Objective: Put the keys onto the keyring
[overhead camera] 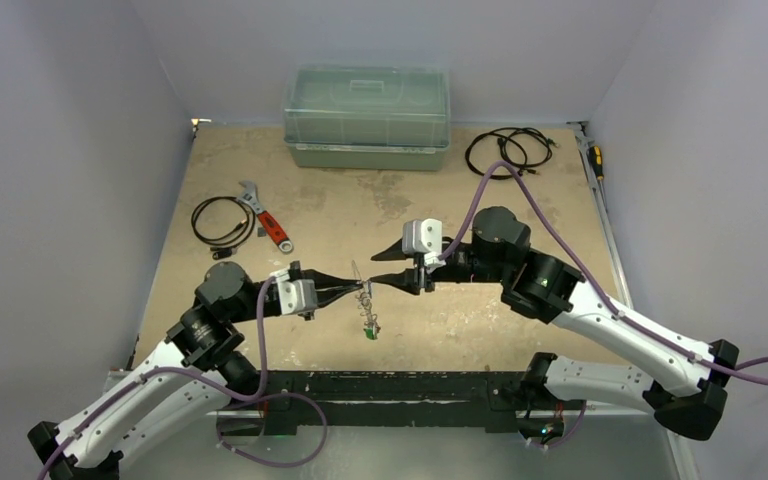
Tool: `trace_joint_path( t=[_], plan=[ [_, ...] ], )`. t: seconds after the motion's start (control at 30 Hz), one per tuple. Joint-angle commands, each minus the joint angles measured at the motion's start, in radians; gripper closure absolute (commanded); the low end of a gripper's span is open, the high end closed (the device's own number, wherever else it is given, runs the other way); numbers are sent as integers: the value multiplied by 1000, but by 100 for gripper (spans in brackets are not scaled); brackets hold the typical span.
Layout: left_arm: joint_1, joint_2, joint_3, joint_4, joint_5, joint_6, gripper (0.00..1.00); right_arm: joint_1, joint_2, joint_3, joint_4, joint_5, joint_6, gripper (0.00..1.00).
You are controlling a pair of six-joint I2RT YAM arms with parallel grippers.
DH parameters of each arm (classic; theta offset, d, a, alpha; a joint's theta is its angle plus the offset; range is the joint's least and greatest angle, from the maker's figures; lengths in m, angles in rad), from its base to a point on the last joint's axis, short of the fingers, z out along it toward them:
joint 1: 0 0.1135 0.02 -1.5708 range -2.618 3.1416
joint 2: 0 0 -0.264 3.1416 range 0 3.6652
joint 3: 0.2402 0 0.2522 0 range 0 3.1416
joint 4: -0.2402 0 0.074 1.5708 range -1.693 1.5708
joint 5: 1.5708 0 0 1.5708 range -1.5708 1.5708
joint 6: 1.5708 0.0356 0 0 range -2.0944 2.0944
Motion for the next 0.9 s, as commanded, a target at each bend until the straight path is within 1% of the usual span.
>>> trace_joint_path(
  t=[0.0,0.1,0.33,0.5,0.7,0.87],
  plan=[
    [-2,-31,-17,140,2,-54,100,1,-3,23,-2,-68,4,60],
    [-1,-42,-33,165,-2,-73,100,1,3,26,-7,-83,4,63],
    [-1,-50,-40,189,0,-92,100,1,25,44,-22,-109,4,64],
    [-1,-55,-41,190,-1,-98,100,1,40,58,-22,-114,2,70],
    [-1,-60,-41,192,1,-101,100,1,49,66,-20,-108,2,81],
    [0,-68,-42,199,0,-105,100,1,61,74,-31,-100,2,95]
  ],
)
